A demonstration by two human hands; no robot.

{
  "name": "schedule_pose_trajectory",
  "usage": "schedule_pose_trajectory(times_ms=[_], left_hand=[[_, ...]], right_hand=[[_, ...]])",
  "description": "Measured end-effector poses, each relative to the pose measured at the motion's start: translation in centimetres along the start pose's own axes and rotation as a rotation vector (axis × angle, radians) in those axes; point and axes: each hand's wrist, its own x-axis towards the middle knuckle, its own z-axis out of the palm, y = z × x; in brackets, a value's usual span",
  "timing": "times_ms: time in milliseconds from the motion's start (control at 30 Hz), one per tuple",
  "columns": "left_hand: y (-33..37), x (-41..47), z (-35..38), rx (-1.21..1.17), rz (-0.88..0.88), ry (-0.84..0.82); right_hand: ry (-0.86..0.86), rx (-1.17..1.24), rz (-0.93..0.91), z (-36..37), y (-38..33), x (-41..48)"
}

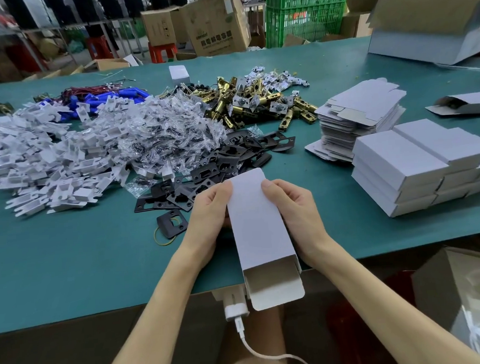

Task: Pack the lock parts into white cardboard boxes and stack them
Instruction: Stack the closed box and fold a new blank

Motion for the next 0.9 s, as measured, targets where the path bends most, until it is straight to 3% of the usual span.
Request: schedule_pose_trajectory(times_ms=[267, 400, 900], left_hand=[[-0.58, 0.40, -0.34, -0.039, 0.043, 0.039], [-0.45, 0.27, -0.22, 0.023, 0.119, -0.013], [-0.33, -0.07, 0.07, 0.161, 0.147, -0.148]], right_hand=[[0.010, -0.018, -0.005, 0.12, 0.12, 0.04], [0.026, -0.032, -0.005, 0.10, 0.17, 0.04], [0.103, 0.034, -0.002, 0.11, -0.12, 0.02]])
